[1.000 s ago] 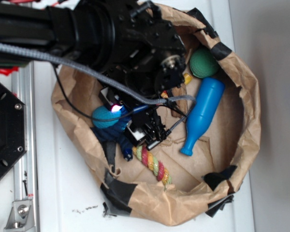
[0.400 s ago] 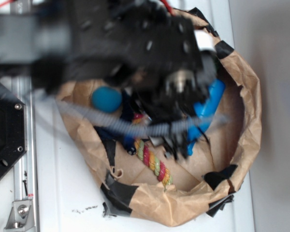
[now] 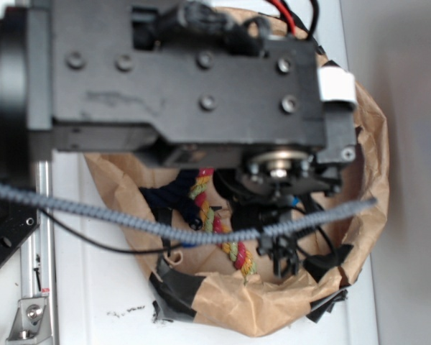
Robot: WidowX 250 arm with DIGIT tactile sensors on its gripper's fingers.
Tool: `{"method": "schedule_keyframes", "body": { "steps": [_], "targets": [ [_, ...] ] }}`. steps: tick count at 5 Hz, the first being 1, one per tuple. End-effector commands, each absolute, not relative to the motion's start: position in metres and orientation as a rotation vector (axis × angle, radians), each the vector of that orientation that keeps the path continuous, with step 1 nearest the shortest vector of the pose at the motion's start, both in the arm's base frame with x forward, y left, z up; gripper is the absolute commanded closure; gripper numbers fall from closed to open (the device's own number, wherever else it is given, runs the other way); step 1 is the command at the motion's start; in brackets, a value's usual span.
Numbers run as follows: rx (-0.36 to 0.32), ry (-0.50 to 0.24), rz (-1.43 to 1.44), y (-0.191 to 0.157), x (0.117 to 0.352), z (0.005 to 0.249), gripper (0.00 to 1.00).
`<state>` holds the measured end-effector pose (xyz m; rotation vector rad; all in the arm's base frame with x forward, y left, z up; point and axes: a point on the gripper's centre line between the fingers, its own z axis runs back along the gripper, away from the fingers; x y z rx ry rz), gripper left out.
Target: Grab the blue ball.
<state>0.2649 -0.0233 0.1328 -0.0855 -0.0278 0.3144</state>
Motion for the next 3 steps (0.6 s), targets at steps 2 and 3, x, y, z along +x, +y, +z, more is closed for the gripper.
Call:
{"method": "schedule_keyframes", "body": {
  "steps": [2,3],
  "targets": [
    [-0.17,0.056,-0.088,0.045,0.24,0.081,0.0],
    [-0.121,0.093,-0.335,0.034,0.243,0.072,0.0]
  ]
}}
